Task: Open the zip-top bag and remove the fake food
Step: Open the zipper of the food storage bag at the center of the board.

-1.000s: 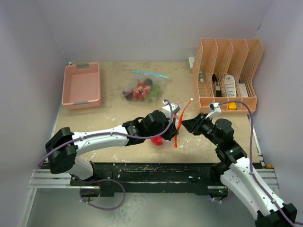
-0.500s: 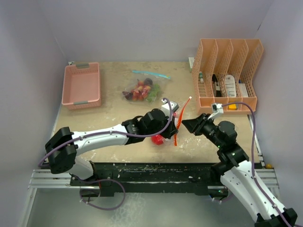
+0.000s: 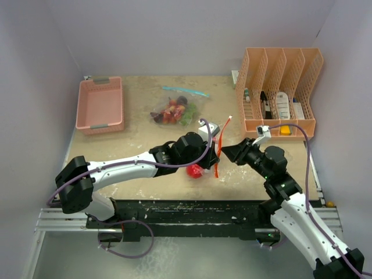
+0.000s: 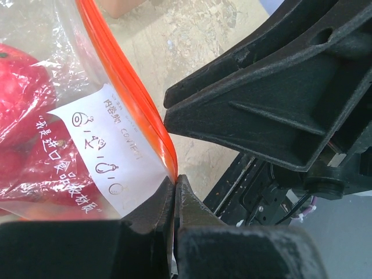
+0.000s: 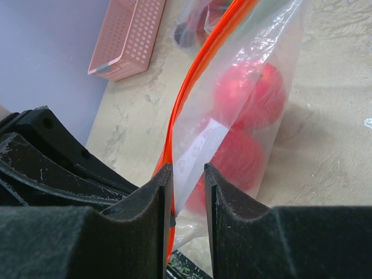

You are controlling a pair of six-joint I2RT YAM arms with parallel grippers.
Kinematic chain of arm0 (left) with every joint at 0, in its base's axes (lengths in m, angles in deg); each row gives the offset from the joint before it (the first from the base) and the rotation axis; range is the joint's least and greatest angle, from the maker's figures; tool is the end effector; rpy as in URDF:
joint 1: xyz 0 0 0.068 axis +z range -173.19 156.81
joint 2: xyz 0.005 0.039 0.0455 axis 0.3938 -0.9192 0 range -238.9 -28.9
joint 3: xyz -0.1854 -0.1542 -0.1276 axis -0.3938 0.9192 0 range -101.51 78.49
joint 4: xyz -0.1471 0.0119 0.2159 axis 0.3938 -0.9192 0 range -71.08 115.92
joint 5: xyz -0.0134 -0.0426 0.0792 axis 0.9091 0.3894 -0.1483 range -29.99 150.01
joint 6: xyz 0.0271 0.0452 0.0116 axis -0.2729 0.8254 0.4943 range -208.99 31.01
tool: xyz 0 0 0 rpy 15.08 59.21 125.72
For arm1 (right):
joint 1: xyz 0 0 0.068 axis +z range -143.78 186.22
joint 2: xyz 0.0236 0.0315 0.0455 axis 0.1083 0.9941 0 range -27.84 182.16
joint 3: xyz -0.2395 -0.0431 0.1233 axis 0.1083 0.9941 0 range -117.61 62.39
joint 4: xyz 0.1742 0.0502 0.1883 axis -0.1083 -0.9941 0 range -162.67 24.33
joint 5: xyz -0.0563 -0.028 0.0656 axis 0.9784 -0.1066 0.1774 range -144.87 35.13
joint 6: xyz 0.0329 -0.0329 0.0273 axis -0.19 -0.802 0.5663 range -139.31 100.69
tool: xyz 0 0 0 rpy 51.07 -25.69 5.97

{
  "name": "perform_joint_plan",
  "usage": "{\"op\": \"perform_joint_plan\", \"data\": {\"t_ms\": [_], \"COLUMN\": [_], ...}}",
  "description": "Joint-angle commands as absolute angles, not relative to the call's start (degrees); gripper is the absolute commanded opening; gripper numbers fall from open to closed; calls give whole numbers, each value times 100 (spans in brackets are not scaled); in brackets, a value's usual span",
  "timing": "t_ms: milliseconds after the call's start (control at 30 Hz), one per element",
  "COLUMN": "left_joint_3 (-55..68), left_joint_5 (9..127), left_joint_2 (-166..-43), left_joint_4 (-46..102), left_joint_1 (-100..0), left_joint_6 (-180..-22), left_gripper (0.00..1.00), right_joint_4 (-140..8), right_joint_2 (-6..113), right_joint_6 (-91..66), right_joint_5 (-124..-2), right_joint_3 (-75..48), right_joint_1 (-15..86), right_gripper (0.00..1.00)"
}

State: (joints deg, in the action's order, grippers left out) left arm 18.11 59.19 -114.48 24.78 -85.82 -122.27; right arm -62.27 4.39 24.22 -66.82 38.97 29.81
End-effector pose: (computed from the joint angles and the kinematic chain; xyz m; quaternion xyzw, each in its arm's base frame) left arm 0.1593 -0.3062 0.2781 0.2116 0.8229 -0.3875 0.3577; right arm 0.1403 0.0692 0.2657 0.0584 0.7367 0.4341 0.5152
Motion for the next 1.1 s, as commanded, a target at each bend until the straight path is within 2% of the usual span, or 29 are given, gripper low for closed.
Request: {"op": "perform_joint_plan", "data": {"t_ms": [0,600,1067], "left_joint_3": [1491,1418,1463], "left_joint_5": [5993,6203,6406], "left_joint_2": [-11387,-11559,-11588], "left_joint_4": [2761,2848,2910], "left_joint_1": [-8551,-8398,-8397], "left_joint_6": [-12108,-12125,-12131], "left_gripper": [0,0,0], "right_joint_4": [-5874,-5675,-5344], "right_joint_2": [467,528,806], "right_joint_6": [2443,2525,2437], "right_joint_5": [-6830,-6936,-7287], "right_joint_3": [3886,4019,4046], "right_joint_1": [2975,2977,2975], "right_gripper": [31,31,52]}}
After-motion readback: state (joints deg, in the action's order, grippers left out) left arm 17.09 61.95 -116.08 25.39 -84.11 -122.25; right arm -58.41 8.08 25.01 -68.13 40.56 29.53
